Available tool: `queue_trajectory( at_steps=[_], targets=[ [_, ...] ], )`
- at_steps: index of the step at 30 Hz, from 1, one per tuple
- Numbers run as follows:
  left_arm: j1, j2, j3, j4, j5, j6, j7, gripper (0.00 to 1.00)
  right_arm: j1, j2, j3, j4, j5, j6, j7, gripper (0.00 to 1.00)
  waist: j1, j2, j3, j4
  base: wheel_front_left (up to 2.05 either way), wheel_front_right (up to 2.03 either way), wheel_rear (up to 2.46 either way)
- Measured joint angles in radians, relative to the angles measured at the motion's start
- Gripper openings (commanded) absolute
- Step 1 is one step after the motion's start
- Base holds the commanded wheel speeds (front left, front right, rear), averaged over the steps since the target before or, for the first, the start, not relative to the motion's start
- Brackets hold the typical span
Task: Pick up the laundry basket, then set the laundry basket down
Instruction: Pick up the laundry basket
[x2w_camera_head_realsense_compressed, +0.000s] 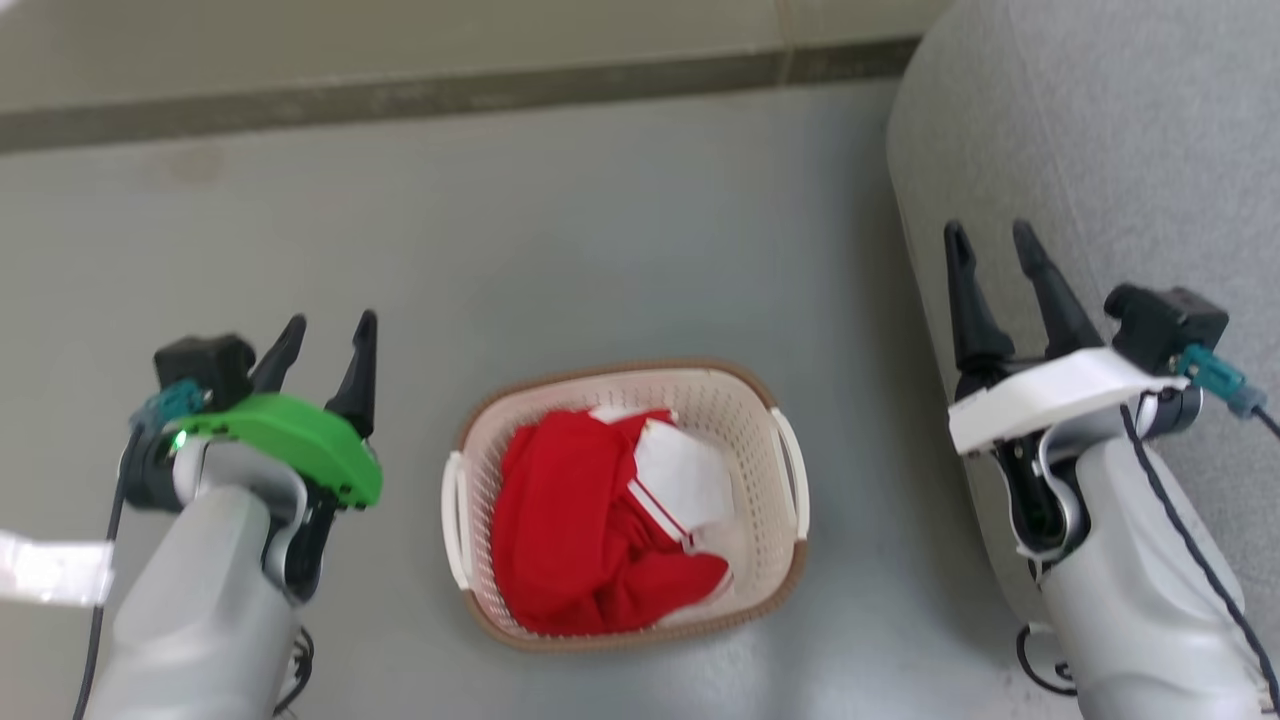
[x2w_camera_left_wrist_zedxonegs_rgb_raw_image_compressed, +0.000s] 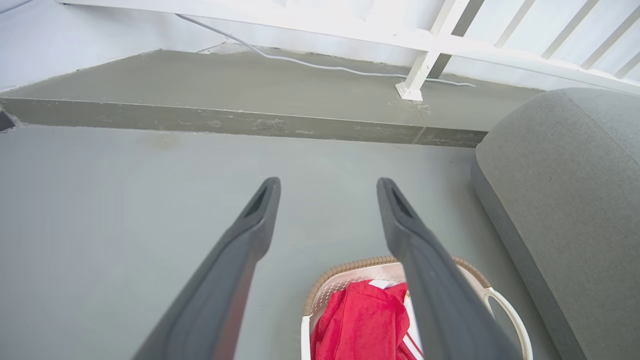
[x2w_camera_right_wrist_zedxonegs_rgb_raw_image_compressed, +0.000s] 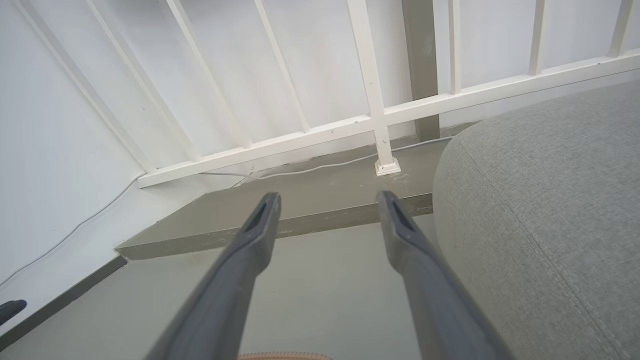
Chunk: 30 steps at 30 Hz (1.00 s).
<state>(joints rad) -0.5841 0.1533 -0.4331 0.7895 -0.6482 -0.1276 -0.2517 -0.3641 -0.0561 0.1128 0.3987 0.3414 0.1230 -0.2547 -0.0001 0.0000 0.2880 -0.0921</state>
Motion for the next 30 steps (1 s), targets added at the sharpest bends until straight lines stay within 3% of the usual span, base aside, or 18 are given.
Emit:
queue_trajectory(
  at_steps=[14, 30],
  targets=[
    [0.197, 0.015, 0.137, -0.287, 0.104, 0.039, 0.0, 1.0, 0.096, 0.002, -0.016, -0.03, -0.032, 0.0, 0.0, 1.0, 0.0, 0.0, -0.175, 0.039, 0.0, 0.0, 0.0],
    [0.357, -0.011, 0.202, -0.475, 0.188, 0.058, 0.0, 1.0, 0.129, 0.005, -0.03, -0.07, -0.052, 0.0, 0.0, 1.0, 0.0, 0.0, -0.194, 0.05, 0.0, 0.0, 0.0]
  ],
)
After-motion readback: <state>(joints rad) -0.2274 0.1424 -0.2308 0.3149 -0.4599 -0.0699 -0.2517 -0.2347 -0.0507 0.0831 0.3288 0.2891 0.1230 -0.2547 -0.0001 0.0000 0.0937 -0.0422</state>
